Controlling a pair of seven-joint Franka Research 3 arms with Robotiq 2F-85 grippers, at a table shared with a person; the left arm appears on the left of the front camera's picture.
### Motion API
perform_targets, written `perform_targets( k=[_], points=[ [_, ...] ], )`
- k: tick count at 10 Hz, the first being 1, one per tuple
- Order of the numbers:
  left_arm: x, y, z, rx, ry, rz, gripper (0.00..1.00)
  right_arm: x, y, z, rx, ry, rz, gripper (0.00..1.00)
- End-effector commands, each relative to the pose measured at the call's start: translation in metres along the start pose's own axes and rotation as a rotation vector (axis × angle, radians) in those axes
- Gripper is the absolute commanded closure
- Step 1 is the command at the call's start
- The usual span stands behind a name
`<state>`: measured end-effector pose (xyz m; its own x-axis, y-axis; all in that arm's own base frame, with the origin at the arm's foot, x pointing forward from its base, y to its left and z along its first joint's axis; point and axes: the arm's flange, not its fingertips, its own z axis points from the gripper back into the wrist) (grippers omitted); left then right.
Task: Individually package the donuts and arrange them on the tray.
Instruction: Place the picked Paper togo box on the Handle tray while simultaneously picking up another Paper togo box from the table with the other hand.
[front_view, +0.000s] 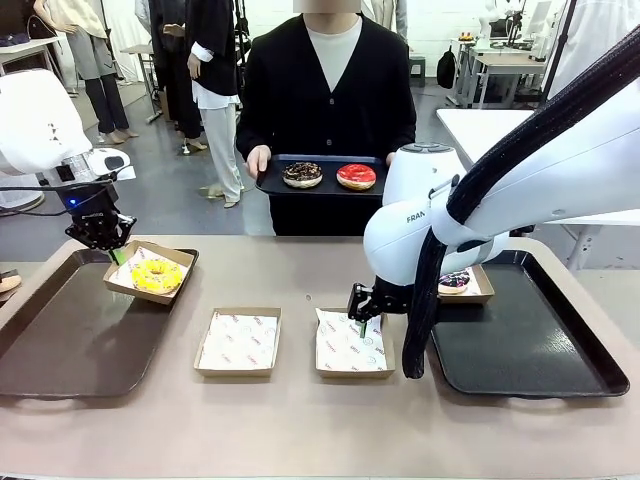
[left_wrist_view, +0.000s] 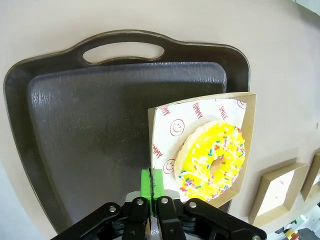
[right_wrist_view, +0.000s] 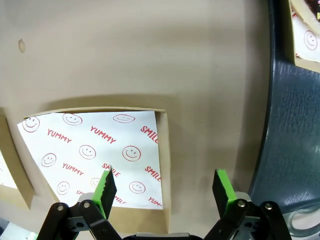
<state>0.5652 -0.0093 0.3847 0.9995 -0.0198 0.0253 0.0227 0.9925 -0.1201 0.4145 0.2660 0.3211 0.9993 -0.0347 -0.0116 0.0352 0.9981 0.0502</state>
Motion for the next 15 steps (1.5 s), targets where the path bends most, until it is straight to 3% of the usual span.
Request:
perform_targets(
  k=[1,2,3,4,5,6,7,9,15],
  points=[
    [0.005,-0.003,0.005,0.028,0.003,0.021,0.99,0.002,0.008,0.0,-0.035,-0.007,-0.006,0.0],
    [0.006,-0.005,0.003,0.029,0.01,0.022,0.5,0.002,0.006,-0.001,-0.038,0.0,0.006,0.43],
    [0.008,-0.007,0.001,0.03,0.013,0.018,0.42,0.002,0.005,0.0,-0.04,0.004,0.002,0.6],
    [0.008,-0.007,0.001,0.029,0.018,0.018,0.0,0.002,0.005,0.0,-0.037,0.004,-0.004,1.0],
    [0.008,-0.008,0.002,0.028,0.02,0.017,0.0,0.002,0.005,0.0,-0.035,0.004,-0.01,0.65],
    [0.009,-0.008,0.002,0.026,0.022,0.016,0.0,0.001,0.005,-0.001,-0.032,0.005,-0.01,1.0],
    [0.009,-0.009,0.003,0.028,0.024,0.015,0.2,0.001,0.005,0.0,-0.032,0.005,-0.011,1.0],
    [0.009,-0.009,0.004,0.025,0.022,0.013,0.0,0.0,0.003,0.0,-0.032,0.004,-0.012,1.0],
    [0.002,-0.014,0.005,0.001,0.01,-0.019,0.0,-0.002,-0.001,0.005,-0.002,-0.002,-0.024,1.0]
  ],
)
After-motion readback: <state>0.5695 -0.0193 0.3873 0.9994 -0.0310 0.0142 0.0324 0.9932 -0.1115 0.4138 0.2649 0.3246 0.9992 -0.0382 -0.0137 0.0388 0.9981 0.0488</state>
